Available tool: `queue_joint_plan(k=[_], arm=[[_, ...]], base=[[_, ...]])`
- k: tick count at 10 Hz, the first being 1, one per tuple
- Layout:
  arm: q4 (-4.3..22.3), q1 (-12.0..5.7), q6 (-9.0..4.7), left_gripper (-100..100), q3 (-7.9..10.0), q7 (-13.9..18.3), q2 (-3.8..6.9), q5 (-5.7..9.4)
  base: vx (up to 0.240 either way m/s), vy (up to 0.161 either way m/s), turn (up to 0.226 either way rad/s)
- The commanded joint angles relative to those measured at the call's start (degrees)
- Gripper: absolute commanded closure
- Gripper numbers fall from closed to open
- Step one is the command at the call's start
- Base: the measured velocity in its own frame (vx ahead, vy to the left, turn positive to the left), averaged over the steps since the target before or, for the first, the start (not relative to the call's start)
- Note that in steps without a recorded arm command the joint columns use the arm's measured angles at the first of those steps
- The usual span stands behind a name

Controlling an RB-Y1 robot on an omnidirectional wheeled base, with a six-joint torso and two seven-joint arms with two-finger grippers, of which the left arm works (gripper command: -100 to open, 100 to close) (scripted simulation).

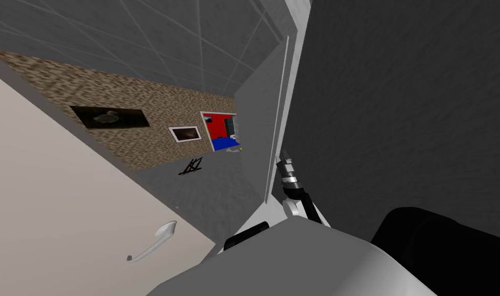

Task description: Push the door open

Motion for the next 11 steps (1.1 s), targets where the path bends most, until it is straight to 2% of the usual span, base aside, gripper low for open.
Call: queue_joint_plan(k=[1, 2, 3, 6, 9, 11], arm=[[0.15, 0.14, 0.07, -100, -0.07, -0.17, -0.47, 0.47], [0.03, 0.1, 0.08, -100, -0.05, -0.06, -0.3, 0.3], [0.03, 0.08, 0.16, -100, -0.07, -0.09, 0.15, 0.36], [0.0, 0.02, 0.29, -100, -0.1, -0.15, 1.15, 0.43], [-0.07, -0.13, 0.63, -100, -0.16, -0.3, 3.22, 0.63], [-0.18, -0.35, 1.12, -100, -0.24, -0.52, 5.19, 0.91]], base=[[-0.034, -0.221, -0.028], [-0.011, -0.098, 0.011], [0.019, 0.088, 0.022], [0.038, 0.193, -0.005], [0.047, 0.205, -0.007], [0.067, 0.203, -0.023]])
